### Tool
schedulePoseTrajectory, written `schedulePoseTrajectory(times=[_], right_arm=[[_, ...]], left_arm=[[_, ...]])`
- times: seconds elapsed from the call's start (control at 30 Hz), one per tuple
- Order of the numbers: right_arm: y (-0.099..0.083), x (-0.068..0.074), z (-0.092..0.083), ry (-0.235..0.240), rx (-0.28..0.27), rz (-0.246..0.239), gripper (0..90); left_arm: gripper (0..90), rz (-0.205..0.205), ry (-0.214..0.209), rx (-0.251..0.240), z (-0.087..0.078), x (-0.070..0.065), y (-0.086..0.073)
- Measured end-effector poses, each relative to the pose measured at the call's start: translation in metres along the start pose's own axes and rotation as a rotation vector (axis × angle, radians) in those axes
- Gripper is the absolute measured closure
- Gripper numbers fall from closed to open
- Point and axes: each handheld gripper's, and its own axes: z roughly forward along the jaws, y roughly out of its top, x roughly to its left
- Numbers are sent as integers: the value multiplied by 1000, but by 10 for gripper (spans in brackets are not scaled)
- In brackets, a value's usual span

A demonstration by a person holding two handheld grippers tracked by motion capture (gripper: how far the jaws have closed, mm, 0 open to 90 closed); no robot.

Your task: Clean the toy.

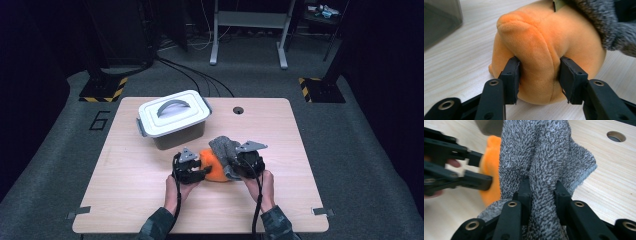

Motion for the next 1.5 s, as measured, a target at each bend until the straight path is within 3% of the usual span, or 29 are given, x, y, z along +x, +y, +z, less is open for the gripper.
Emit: schedulePoseTrajectory(times=[0.07, 0.17, 0.23, 0.27, 0.37, 0.4, 0.43, 0.5, 0.6, 0.67, 0.73, 0.83, 0.9, 1.0, 1.1, 1.17, 1.37, 1.43, 1.5], right_arm=[[-2, -4, 4, -4, 9, 21, 730], [-4, -9, 4, -19, 14, 20, 731], [-6, -13, 4, -20, 12, 31, 731], [-6, -14, 4, -23, 15, 43, 731], [-8, -19, 5, -29, 8, 52, 731], [-8, -19, 6, -27, 6, 52, 731], [-8, -20, 6, -26, 8, 53, 730], [-8, -20, 6, -39, 5, 48, 730], [-3, -19, 4, -49, -9, 55, 730], [1, -14, 0, -68, -22, 35, 730], [8, -5, -7, -72, -39, 8, 730], [17, 10, -11, -43, -54, -36, 730], [23, 24, -9, -30, -53, -90, 730], [24, 36, -1, -62, -16, -131, 733], [21, 29, 3, -80, -11, -118, 736], [15, 14, 5, -78, -12, -82, 738], [-4, -22, 8, -86, 17, 36, 737], [-7, -29, 10, -90, 20, 61, 737], [-9, -32, 10, -91, 26, 57, 736]], left_arm=[[414, -3, 25, -32, -3, -1, -1], [321, 16, 20, -61, -8, -4, -3], [295, 34, -3, -56, -7, -6, -6], [294, 55, 8, -27, -4, -8, -8], [275, 58, -21, -17, 5, -9, -13], [277, 74, -12, -9, 7, -11, -13], [297, 76, -9, -15, 8, -12, -13], [425, 96, 7, -27, 9, -15, -12], [608, 80, 23, -29, 9, -15, -9], [662, 68, 33, -18, 7, -15, -6], [687, 61, 31, -14, 6, -15, -6], [710, 63, 16, -9, 4, -19, -5], [719, 56, 11, -5, 3, -23, -3], [736, 23, -2, 3, 2, -21, -5], [747, 16, -20, 4, 1, -17, -6], [747, 36, -15, 4, 2, -18, -5], [744, 26, -29, 3, 5, -16, -6], [742, 22, -32, 5, 5, -16, -6], [716, 28, -29, 6, 5, -14, -5]])
